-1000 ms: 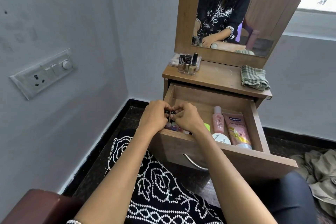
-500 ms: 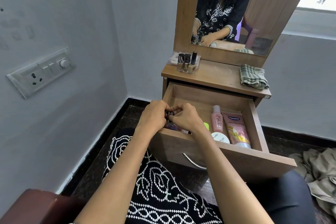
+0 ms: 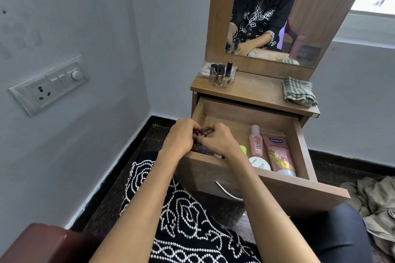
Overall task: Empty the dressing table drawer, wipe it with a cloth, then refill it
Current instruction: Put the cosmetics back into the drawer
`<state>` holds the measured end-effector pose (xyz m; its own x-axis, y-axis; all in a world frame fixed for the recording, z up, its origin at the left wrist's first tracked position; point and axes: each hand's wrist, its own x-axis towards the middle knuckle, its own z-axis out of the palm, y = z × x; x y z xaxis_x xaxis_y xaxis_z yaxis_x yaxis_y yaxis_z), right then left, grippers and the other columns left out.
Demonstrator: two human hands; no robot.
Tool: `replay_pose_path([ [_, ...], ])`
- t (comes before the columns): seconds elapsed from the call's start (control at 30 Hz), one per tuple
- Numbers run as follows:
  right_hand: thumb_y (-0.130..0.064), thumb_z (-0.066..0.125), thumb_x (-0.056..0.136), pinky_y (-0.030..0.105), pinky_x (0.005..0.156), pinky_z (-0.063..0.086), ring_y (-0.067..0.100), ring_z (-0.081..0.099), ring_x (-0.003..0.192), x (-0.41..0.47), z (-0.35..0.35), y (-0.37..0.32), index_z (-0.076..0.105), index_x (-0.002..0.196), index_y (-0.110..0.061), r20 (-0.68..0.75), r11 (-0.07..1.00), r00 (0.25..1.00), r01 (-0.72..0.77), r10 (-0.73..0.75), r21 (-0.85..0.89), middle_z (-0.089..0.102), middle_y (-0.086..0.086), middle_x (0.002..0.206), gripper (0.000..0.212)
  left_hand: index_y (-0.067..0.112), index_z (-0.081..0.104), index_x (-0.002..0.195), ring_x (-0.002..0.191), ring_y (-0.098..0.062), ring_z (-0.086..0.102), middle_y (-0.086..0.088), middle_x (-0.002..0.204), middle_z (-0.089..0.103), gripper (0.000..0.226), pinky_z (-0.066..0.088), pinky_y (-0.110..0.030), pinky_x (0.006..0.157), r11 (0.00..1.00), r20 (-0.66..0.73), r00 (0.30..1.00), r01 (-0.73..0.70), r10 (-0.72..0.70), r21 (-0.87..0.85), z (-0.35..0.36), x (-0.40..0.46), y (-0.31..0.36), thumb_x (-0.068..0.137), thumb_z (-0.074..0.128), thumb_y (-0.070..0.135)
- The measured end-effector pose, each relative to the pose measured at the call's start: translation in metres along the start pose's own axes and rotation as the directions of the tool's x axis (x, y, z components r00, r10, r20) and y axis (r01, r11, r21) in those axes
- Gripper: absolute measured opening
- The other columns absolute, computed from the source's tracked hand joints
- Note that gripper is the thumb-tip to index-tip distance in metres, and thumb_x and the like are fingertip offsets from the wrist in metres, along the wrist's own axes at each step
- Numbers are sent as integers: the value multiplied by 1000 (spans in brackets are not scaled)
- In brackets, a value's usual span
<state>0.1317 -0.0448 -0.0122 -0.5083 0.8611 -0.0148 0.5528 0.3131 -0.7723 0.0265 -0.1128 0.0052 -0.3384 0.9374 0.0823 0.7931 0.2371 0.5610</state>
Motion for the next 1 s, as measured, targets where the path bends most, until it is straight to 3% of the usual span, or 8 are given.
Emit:
replay_pose_path([
  [0.17, -30, 70, 77, 25, 74, 50, 9, 60, 77, -1, -1, -1, 69, 90, -20, -30, 999, 999, 15, -14, 31, 61, -11, 73, 16, 14, 67, 114, 108, -20, 61, -7, 116, 66, 31, 48, -32, 95, 985, -27, 999, 23, -28, -169, 1, 2, -5, 89, 55, 1],
  [0.47, -41, 63, 76, 31, 70, 52, 6, 63, 78, -4, -3, -5, 66, 83, -31, -154, 990, 981, 130, -120, 62, 64, -16, 80, 13, 14, 62, 120, 123, -16, 51, -3, 127, 60, 34, 35, -22, 99, 923, -172, 985, -34, -35, -383, -1, 2, -9, 88, 59, 4],
  [0.67, -27, 63, 83, 14, 64, 44, 3, 59, 74, 4, -18, -13, 67, 89, -19, -353, 943, 929, 210, -110, 258, 66, -8, 83, 11, 13, 59, 123, 125, -14, 48, -2, 130, 58, 33, 32, -20, 100, 911, -258, 965, -71, -39, -405, -9, 22, 2, 91, 56, 5],
  [0.8, -29, 61, 87, 9, 60, 40, 5, 56, 69, 26, -41, -19, 65, 90, -16, -418, 943, 901, 232, -115, 239, 64, -5, 80, 13, 12, 59, 123, 125, -18, 49, -5, 130, 57, 32, 37, -31, 106, 913, -311, 950, -93, -39, -397, -17, 52, 14, 92, 54, 5],
  [0.9, -18, 61, 87, 8, 53, 38, 2, 48, 56, 47, -61, -26, 63, 89, -16, -442, 950, 884, 255, -154, 178, 56, -7, 65, 4, 8, 58, 124, 121, -20, 53, -8, 128, 58, 33, 36, -24, 102, 920, -347, 938, -118, -21, -374, -26, 73, 26, 92, 51, 2],
  [1.0, -11, 59, 84, 25, 69, 48, 8, 55, 74, 68, -78, -36, 63, 97, -17, -459, 962, 855, 273, -242, 2, 63, -4, 82, 15, 5, 55, 127, 122, -21, 52, -11, 131, 56, 36, 36, -23, 100, 930, -371, 928, -144, 8, -339, -34, 92, 38, 93, 46, -2],
])
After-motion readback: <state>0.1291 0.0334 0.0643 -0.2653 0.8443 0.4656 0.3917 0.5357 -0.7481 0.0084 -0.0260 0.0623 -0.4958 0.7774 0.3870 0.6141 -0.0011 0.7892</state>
